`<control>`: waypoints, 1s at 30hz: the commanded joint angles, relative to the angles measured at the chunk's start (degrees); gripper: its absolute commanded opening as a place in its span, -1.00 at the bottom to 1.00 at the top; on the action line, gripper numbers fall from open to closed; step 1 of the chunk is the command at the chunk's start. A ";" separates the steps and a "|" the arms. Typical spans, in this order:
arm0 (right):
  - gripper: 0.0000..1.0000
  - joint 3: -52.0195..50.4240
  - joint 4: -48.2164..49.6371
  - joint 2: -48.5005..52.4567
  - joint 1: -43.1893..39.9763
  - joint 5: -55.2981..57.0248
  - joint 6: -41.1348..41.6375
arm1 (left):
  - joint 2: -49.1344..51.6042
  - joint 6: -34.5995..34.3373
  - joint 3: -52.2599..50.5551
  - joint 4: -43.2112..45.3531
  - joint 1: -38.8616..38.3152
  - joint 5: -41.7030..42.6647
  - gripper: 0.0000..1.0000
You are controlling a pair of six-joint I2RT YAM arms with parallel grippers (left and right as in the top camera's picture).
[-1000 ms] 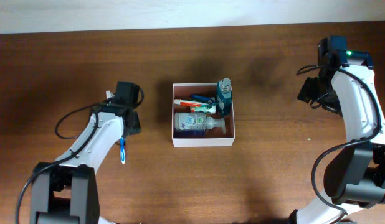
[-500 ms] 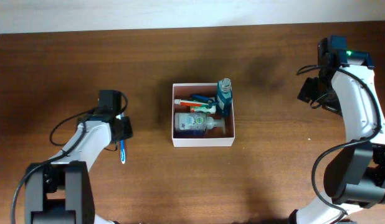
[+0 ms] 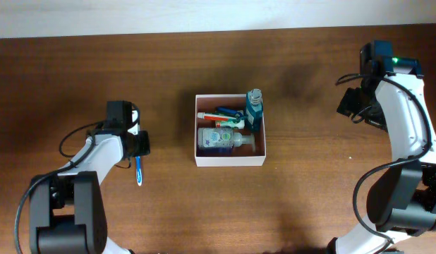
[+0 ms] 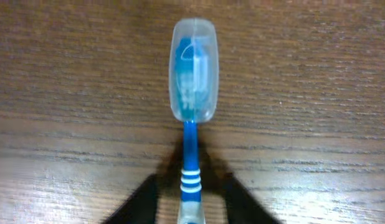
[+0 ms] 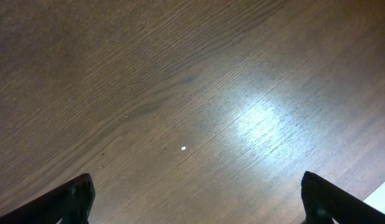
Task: Pack container
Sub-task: 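Grasp the blue toothbrush by its handle with the left gripper, then carry the toothbrush over the pink box and lower it inside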
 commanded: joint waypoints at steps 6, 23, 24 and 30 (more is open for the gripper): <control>0.97 -0.20 0.02 -0.33 -0.17 0.70 0.44 | 3.67 0.72 -1.66 -0.63 0.20 2.40 -0.92; 0.97 -0.20 0.00 -0.33 -0.17 0.70 0.44 | -14.29 -12.52 8.66 -7.10 -0.37 7.67 -0.99; 0.97 -0.20 0.00 -0.33 -0.17 0.68 0.44 | -16.09 -16.35 8.98 -7.06 -0.68 8.24 -0.99; 0.97 -0.20 0.02 -0.33 -0.17 0.68 0.44 | -23.82 -35.54 9.27 -4.76 -3.34 10.23 -0.99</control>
